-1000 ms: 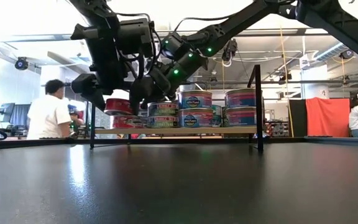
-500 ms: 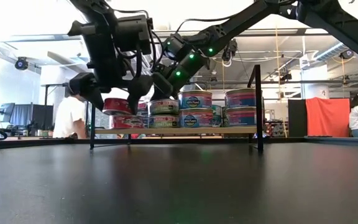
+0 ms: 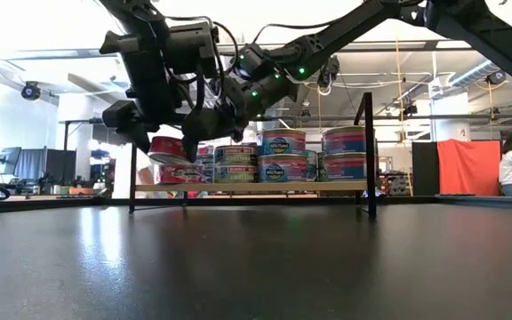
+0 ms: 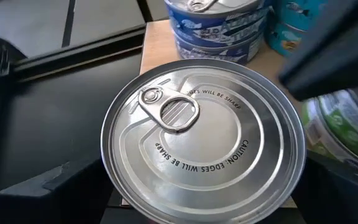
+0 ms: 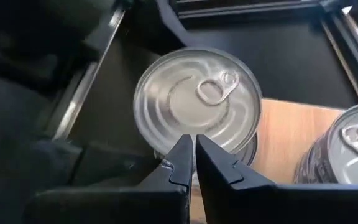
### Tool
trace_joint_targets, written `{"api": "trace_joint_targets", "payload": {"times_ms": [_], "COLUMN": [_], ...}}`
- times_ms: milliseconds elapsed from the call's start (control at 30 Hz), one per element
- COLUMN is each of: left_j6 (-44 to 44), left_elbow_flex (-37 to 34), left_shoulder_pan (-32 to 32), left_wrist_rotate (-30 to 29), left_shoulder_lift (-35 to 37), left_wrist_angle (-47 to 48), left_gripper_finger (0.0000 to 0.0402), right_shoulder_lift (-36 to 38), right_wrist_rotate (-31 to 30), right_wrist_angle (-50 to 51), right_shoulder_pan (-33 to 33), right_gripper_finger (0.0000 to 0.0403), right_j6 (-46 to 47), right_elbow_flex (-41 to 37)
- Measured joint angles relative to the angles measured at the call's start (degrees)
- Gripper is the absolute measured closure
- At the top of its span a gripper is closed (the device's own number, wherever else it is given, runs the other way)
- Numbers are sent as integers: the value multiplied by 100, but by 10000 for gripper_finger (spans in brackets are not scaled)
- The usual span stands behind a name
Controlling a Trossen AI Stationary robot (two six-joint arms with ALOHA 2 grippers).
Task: Stack canned seafood by type on shelf
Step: Stack the red tuna can on the red tuna can
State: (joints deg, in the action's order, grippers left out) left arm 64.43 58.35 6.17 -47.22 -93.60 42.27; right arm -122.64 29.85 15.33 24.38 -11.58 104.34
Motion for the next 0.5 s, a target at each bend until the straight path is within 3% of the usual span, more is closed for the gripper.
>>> {"api": "trace_joint_targets", "payload": {"times_ms": [500], "left_j6": [-154], "left_elbow_flex": [-3], "left_shoulder_pan": [0], "left_wrist_rotate": [-21], "left_shoulder_lift": [0], "left_wrist_angle": [-116], "left_gripper_finger": [1], "right_shoulder_lift": [-96], "right_wrist_rotate": [92], "right_wrist_angle": [-904], "right_shoulder_pan": [-9], "right_gripper_finger": [390], "right_j6": [327], "right_elbow_flex": [25]}}
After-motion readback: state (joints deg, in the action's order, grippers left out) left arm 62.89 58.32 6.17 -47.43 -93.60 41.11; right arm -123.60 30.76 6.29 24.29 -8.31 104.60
